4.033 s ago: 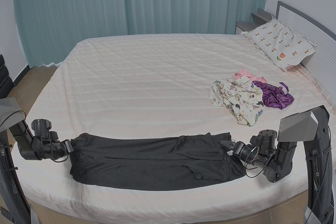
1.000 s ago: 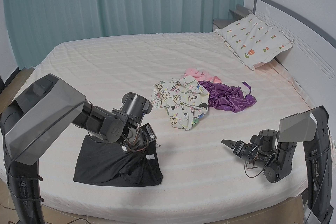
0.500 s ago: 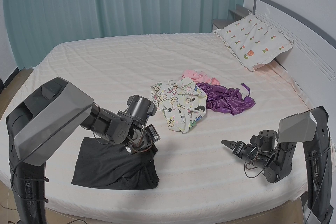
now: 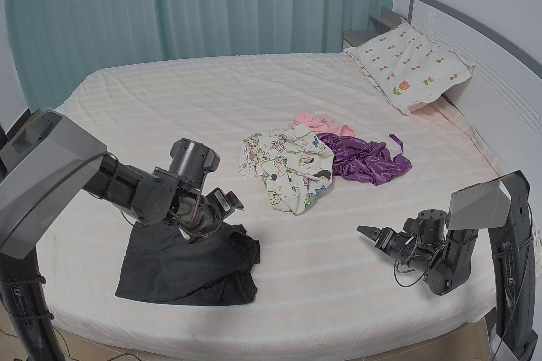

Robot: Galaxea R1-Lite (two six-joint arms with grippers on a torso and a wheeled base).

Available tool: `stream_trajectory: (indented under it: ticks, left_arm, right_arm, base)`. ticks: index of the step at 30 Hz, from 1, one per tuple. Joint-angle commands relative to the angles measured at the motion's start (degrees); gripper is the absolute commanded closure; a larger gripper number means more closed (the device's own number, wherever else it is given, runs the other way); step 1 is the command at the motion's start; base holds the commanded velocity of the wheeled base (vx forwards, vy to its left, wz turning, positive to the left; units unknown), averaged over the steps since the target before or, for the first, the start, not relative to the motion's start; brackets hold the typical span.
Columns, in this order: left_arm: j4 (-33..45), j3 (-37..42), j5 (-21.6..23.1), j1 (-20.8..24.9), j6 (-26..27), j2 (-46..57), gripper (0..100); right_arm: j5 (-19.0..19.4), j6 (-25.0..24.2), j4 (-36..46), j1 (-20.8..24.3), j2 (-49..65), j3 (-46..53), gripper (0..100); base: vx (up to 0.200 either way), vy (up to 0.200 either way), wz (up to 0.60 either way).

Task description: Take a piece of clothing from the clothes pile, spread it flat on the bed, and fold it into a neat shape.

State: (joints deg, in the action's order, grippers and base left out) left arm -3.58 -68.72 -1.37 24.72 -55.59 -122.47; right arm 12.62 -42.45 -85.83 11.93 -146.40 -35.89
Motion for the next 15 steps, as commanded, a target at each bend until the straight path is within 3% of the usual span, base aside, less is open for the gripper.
stream_trajectory:
  ticks: [1,6,7,9,15]
  left_arm:
    - [-7.5,11.9,5.8,-4.8,-1.4,4.9,0]
    - [-15.1,18.7,7.4,-6.0,-2.7,4.9,0]
    - [-20.7,22.1,8.3,-6.5,-4.0,4.3,0]
    - [-23.9,23.5,9.4,-7.2,-4.4,3.7,0]
    - [-25.4,24.3,9.7,-8.6,-4.4,2.7,0]
  right_arm:
    - [0.0,0.0,0.1,0.0,0.1,0.0,0]
    - [0.0,0.1,0.0,0.0,0.1,0.3,0]
    - [0.0,0.1,-0.1,0.1,0.1,0.7,0]
    - [0.0,0.1,-0.6,0.1,0.1,1.0,0]
    - [0.0,0.3,-1.2,0.1,-0.1,1.1,0]
  base:
    - [0.0,0.0,0.0]
    - [0.0,0.0,0.0]
    - [0.0,0.0,0.0]
    - [0.0,0.0,0.0]
    - [-0.033,0.0,0.0]
